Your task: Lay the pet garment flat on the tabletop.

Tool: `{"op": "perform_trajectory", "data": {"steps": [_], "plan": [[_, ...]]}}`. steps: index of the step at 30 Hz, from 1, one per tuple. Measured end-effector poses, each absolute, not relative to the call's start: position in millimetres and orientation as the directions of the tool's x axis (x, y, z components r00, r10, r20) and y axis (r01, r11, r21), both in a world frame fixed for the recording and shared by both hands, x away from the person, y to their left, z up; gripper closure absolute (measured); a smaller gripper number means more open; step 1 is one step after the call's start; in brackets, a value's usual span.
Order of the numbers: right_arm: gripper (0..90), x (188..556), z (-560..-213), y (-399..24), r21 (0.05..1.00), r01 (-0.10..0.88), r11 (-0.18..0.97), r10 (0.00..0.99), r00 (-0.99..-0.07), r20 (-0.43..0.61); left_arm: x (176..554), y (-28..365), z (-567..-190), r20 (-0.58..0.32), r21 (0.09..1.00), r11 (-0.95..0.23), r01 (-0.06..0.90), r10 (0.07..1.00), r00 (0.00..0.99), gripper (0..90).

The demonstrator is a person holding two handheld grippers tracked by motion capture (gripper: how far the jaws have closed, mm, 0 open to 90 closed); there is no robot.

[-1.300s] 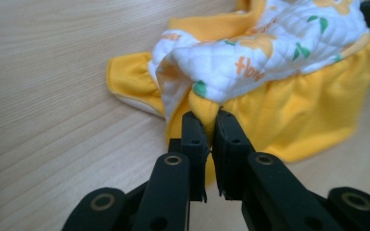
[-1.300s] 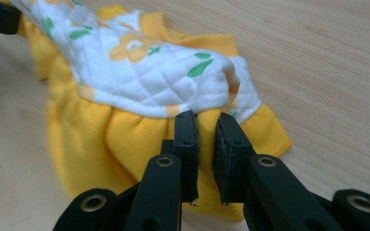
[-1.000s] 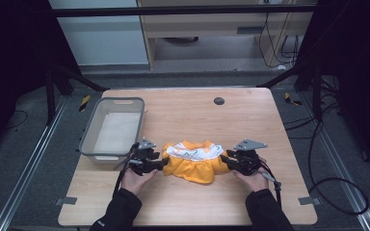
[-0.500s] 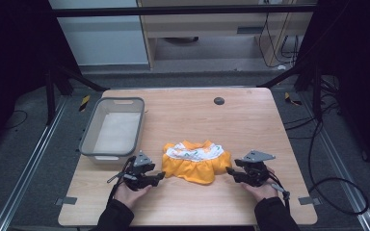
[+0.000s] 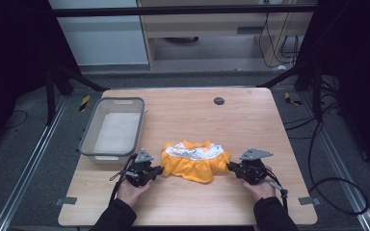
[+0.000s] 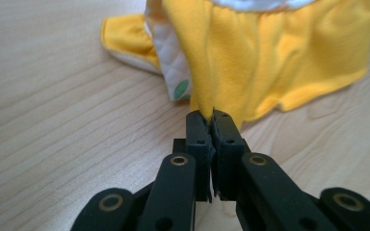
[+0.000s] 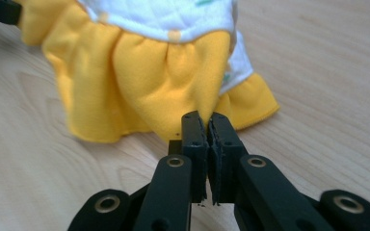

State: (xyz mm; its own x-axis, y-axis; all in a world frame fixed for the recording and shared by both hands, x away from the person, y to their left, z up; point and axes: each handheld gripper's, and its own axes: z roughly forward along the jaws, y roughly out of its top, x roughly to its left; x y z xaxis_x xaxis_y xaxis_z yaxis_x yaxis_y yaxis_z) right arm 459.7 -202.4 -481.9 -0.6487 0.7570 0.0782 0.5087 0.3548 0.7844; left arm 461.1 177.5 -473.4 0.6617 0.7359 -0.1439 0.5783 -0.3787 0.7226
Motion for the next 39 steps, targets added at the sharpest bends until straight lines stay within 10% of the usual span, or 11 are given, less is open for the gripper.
{"op": "perform_trajectory", "data": {"steps": [16, 26, 39], "plan": [[85.0, 396.6, -458.0, -220.6, 0.767, 0.526, 0.368, 0.660, -0.728, 0.183, 406.2, 199.2, -462.2, -0.248, 0.689, -0.368, 0.624, 0.689, 0.681, 84.1], [63.9, 400.5, -462.3, -225.2, 0.821, 0.460, 0.339, 0.711, -0.696, 0.096, 400.3, 212.9, -450.3, -0.134, 0.806, -0.307, 0.506, 0.738, 0.661, 40.0], [50.8, 475.6, -453.6, -211.0, 0.868, 0.444, 0.221, 0.808, -0.582, 0.092, 484.7, 183.9, -425.6, -0.015, 0.845, -0.309, 0.436, 0.802, 0.597, 41.0]]}}
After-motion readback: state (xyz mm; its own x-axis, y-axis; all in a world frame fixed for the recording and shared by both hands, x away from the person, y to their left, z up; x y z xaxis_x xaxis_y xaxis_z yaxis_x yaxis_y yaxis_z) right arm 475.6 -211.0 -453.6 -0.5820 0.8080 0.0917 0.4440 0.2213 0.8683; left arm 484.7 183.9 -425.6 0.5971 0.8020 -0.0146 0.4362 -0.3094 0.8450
